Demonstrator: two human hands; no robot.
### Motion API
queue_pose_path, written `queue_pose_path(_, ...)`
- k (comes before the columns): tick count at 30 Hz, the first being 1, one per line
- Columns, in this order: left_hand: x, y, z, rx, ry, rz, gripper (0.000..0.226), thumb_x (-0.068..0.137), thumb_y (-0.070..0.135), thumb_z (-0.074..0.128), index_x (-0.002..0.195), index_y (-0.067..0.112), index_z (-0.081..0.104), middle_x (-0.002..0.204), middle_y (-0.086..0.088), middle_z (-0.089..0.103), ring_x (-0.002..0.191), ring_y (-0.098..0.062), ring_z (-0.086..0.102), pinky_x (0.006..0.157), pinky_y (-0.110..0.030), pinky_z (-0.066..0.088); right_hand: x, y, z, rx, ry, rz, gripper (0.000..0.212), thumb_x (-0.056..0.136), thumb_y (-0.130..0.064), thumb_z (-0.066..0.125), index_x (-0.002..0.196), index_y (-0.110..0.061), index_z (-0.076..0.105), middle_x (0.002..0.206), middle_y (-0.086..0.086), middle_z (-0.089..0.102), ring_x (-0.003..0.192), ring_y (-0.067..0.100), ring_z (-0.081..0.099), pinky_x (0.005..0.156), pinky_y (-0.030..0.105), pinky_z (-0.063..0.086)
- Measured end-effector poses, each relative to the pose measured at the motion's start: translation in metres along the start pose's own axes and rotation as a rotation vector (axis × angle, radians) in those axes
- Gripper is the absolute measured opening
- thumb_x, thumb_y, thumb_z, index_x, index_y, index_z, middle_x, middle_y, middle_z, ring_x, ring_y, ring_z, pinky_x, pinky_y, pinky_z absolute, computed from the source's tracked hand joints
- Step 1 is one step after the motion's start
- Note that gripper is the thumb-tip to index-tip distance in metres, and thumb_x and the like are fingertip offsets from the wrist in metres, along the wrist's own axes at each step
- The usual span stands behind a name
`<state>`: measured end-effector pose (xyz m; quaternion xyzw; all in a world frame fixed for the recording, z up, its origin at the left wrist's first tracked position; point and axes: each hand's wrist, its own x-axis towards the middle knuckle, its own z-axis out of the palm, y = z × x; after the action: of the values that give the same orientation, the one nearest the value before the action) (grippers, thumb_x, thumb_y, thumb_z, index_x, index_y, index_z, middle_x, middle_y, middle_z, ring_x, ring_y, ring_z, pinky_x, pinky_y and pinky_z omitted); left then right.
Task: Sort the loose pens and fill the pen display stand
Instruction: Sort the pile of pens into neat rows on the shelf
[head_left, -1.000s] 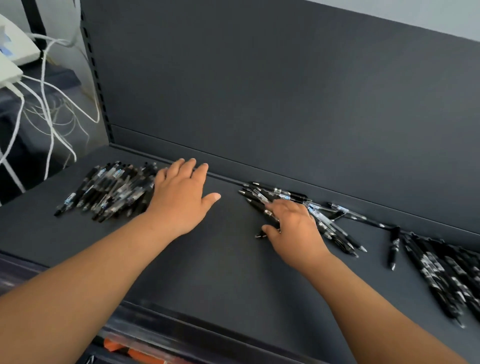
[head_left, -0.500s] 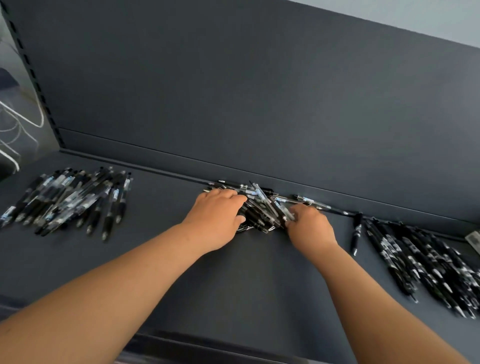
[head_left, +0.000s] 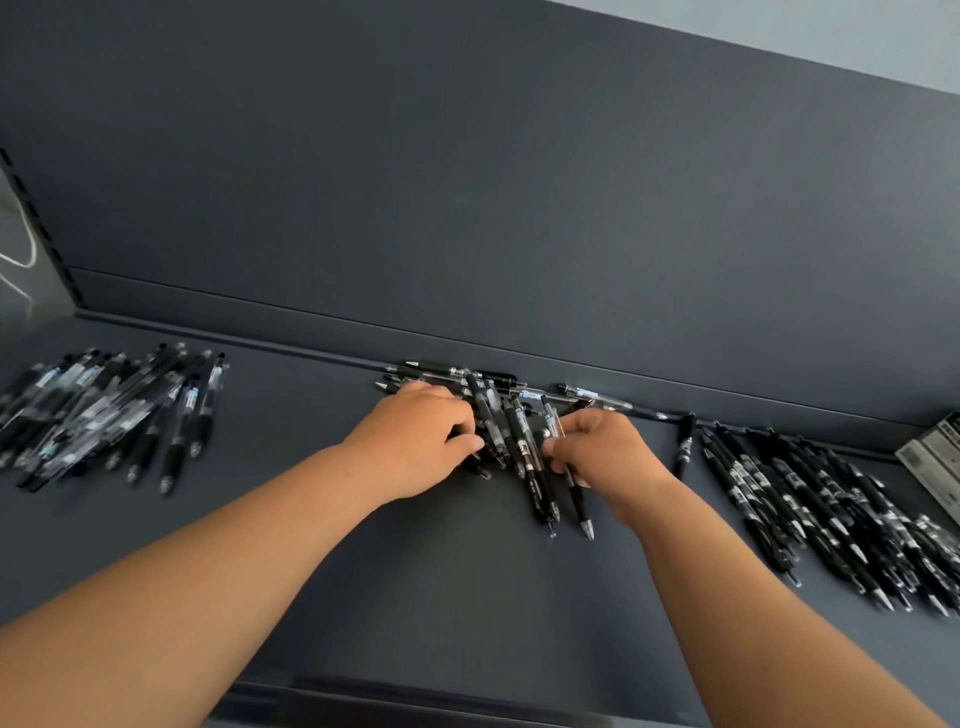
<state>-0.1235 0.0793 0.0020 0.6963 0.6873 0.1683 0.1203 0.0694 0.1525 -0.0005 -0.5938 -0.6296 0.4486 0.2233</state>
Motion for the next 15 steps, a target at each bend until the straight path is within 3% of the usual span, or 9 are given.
queue_pose_path(3,0.006,0.007,0.002,-0.022,0.072,-0.006,0.016,0.093,0.037,0.052,0.101,0.028,0.063,0.103,0.009,0.057,0.11,-0.014,0.042,0.085,-0.025,0.033,0.001,0.001,0.002,0.073,-0.043,0.038,0.013,0.08,-0.002,0.067,0.09,-0.008,0.063,0.072,0.007,0.063,0.062,0.017,0.056,0.053,0.026,0.044)
queue_pose_path(9,0.019,0.018,0.007,-0.002,0.109,-0.073,0.02,0.092,0.033,0.056,0.108,0.024,0.064,0.11,0.005,0.057,0.113,-0.019,0.044,0.091,-0.031,0.04,0.002,-0.002,0.009,-0.001,-0.075,0.003,0.02,0.074,-0.006,0.074,0.082,-0.016,0.059,0.073,0.001,0.06,0.066,0.016,0.054,0.056,0.025,0.042)
queue_pose_path(11,0.023,0.02,0.006,0.016,0.125,-0.134,0.021,0.091,0.033,0.056,0.108,0.022,0.064,0.11,0.003,0.057,0.112,-0.021,0.046,0.09,-0.033,0.042,0.003,-0.002,0.007,0.034,-0.083,0.032,0.019,0.075,-0.006,0.073,0.087,-0.013,0.061,0.074,0.002,0.06,0.066,0.016,0.052,0.054,0.024,0.041)
queue_pose_path(15,0.036,0.026,0.009,0.146,0.098,-0.225,0.033,0.09,0.044,0.052,0.079,0.016,0.067,0.09,0.0,0.061,0.098,-0.025,0.054,0.078,-0.034,0.045,0.007,0.0,-0.001,0.133,-0.076,0.064,0.016,0.078,0.0,0.067,0.09,-0.009,0.06,0.073,0.007,0.055,0.058,0.015,0.047,0.048,0.023,0.039)
